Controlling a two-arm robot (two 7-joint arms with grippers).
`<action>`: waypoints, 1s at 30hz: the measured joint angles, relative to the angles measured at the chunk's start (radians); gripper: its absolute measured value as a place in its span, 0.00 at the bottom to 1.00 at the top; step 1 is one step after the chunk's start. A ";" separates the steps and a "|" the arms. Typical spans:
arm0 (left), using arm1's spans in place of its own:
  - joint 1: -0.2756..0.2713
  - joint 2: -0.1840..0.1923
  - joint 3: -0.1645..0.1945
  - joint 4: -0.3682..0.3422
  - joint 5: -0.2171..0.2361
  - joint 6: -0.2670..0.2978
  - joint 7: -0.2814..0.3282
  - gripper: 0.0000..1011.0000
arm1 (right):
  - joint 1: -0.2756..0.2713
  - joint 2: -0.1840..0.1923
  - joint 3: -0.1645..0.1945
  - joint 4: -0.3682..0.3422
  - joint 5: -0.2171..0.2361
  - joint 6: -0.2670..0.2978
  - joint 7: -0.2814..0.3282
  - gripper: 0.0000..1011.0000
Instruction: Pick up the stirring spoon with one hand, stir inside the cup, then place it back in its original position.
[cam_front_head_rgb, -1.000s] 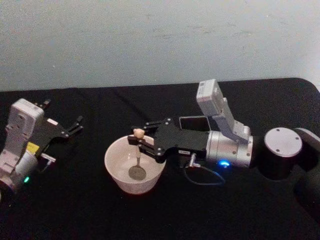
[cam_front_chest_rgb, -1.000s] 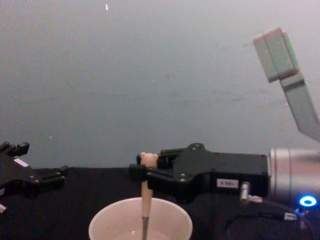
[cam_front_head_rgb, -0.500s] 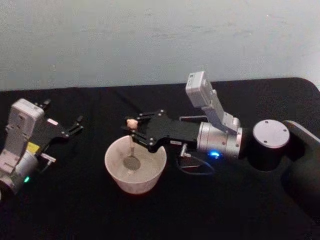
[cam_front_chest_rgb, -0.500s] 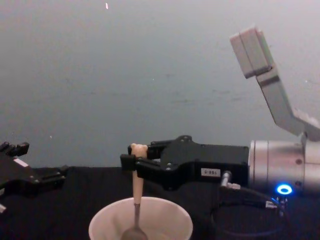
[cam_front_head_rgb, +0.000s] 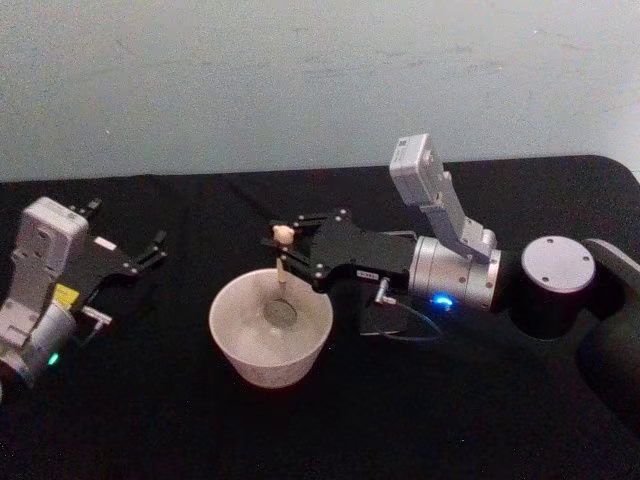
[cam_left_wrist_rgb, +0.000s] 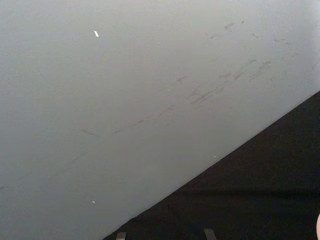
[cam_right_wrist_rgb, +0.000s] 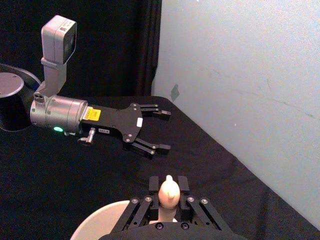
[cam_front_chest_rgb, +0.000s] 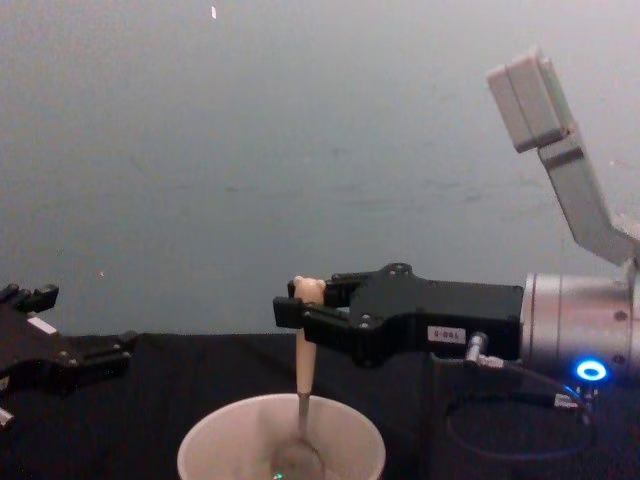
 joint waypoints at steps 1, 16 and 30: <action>0.000 0.000 0.000 0.000 0.000 0.000 0.000 0.99 | -0.001 0.001 0.001 -0.002 0.000 0.000 -0.001 0.21; 0.000 0.000 0.000 0.000 0.000 0.000 0.000 0.99 | -0.022 0.041 0.045 -0.110 0.006 -0.015 -0.029 0.21; 0.000 0.000 0.000 0.000 0.000 0.000 0.000 0.99 | -0.028 0.088 0.113 -0.198 0.040 -0.031 -0.056 0.21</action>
